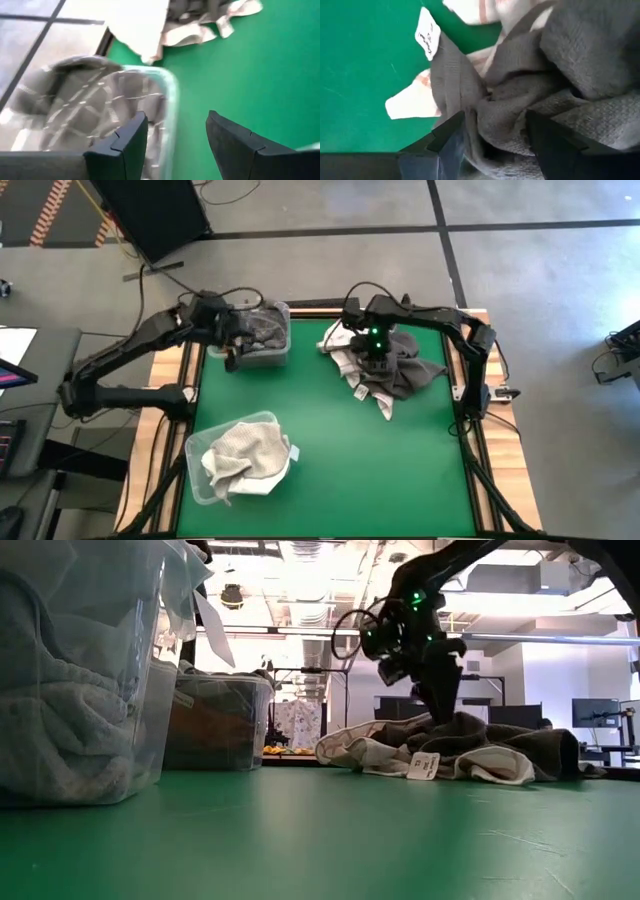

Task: Sort towels by color in basket
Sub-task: Put the black towel into the top transparent bin

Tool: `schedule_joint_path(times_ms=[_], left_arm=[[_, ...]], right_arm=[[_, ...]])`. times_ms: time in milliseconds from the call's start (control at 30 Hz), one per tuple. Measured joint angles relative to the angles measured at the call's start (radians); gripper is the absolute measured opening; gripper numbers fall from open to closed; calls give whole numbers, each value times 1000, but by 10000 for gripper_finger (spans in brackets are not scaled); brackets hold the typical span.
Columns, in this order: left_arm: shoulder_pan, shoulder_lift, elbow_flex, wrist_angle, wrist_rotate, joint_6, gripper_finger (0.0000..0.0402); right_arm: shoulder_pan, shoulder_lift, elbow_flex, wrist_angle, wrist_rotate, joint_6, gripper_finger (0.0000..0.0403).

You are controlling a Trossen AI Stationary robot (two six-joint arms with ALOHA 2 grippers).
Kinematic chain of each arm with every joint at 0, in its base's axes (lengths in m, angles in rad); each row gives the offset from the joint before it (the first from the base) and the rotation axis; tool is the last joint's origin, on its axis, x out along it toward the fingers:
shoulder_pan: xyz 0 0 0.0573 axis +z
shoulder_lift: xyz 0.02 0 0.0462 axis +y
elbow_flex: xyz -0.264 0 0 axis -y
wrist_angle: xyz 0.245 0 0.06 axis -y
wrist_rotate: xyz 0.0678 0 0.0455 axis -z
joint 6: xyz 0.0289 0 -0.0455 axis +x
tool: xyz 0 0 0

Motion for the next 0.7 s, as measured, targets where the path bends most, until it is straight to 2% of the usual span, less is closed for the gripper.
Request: schedule_joint_path(times_ms=[267,400,700], left_arm=[[-180,-85,-103,80,0,-61,193],[-264,-101,-150,132,-1,-77,193],[-379,-99,-185,215,-1,-95,193]], right_arm=[[-3,0,-164,61,0,15,238],[-3,0,-249,161,0,17,238],[35,-7,-387,330,0,41,238]])
